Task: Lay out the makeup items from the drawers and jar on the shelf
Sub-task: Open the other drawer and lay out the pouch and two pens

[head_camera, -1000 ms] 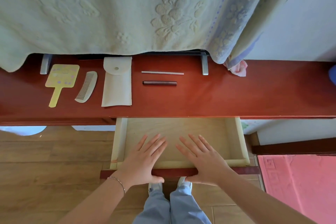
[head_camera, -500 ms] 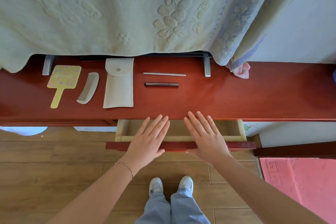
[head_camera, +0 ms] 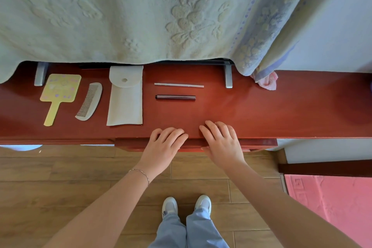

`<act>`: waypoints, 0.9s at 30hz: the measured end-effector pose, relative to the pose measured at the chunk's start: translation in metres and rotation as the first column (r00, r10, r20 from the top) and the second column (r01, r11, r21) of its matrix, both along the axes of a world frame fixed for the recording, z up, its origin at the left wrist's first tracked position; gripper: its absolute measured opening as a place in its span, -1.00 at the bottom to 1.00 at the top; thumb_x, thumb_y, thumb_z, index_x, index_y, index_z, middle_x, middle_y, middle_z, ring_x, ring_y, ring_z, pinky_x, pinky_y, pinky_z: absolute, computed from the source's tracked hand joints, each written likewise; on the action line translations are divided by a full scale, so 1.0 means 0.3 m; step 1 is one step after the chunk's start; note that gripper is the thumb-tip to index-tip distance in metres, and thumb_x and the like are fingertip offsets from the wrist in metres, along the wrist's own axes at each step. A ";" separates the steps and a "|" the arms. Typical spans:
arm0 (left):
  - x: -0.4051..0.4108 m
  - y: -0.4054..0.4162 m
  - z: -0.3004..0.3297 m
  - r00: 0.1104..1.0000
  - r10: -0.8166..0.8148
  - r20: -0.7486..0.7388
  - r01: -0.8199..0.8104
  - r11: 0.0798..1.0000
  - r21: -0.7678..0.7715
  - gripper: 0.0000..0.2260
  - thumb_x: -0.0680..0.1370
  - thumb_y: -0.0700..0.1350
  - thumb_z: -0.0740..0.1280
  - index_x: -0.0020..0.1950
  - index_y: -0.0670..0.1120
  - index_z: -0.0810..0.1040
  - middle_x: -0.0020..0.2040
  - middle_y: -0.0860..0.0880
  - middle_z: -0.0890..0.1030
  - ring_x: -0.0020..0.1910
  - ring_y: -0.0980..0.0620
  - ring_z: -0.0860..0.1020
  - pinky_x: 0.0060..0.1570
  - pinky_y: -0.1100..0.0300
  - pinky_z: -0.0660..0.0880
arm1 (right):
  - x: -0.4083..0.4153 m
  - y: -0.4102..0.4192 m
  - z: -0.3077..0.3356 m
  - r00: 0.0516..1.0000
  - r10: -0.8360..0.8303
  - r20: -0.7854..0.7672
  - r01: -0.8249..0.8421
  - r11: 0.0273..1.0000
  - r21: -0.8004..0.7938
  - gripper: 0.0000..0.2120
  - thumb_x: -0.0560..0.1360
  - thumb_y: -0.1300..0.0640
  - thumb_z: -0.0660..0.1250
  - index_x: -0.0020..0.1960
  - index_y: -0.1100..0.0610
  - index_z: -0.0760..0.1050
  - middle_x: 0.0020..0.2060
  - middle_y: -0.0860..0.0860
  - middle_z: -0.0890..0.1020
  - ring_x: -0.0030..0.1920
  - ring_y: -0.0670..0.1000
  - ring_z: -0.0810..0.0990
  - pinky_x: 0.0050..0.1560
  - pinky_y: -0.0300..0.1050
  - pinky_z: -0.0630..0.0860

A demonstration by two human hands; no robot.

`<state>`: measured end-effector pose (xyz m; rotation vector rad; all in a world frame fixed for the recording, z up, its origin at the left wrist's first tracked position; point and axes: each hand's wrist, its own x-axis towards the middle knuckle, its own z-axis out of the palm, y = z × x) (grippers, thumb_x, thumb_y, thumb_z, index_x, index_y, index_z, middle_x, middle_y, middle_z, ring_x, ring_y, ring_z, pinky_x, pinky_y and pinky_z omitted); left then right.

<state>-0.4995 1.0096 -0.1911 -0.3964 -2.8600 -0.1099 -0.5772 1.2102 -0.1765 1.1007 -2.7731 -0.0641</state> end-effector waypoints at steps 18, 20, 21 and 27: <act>-0.058 0.062 0.086 0.999 -0.006 0.049 0.004 0.998 0.058 -0.65 0.45 -0.01 0.30 0.19 -0.10 0.51 0.13 -0.03 0.56 0.10 -0.01 0.48 0.05 0.06 0.36 | 0.002 0.001 0.042 0.994 -0.017 0.110 0.028 0.995 -0.100 -0.39 0.29 0.06 0.45 0.31 0.11 0.41 0.17 0.02 0.57 0.12 0.10 0.54 0.19 0.02 0.47; -0.074 0.092 0.130 0.997 -0.031 0.067 0.025 0.996 0.085 -0.62 0.46 0.03 0.27 0.21 -0.11 0.51 0.14 -0.02 0.56 0.13 0.00 0.50 0.10 0.08 0.34 | 0.028 0.057 0.074 0.986 -0.062 0.154 0.086 0.984 -0.154 -0.45 0.36 0.07 0.36 0.33 0.14 0.40 0.18 0.02 0.57 0.20 0.08 0.52 0.28 0.01 0.39; -0.085 0.110 0.152 0.997 -0.049 0.065 0.042 0.994 0.099 -0.62 0.47 0.03 0.26 0.21 -0.12 0.52 0.14 -0.02 0.56 0.13 0.00 0.50 0.12 0.09 0.34 | 0.042 0.094 0.091 0.981 -0.100 0.165 0.129 0.976 -0.175 -0.50 0.40 0.07 0.30 0.32 0.14 0.41 0.17 0.02 0.58 0.22 0.06 0.51 0.30 -0.01 0.37; -0.155 0.292 0.261 0.974 -0.225 0.010 0.220 0.961 0.166 -0.68 0.49 -0.04 0.22 0.17 -0.14 0.56 0.10 -0.03 0.58 0.12 -0.02 0.53 0.14 0.07 0.42 | 0.150 0.389 0.200 0.920 -0.363 0.150 0.389 0.897 -0.211 -0.55 0.34 0.16 0.37 0.23 0.15 0.49 0.17 -0.01 0.59 0.28 0.02 0.47 0.31 -0.03 0.33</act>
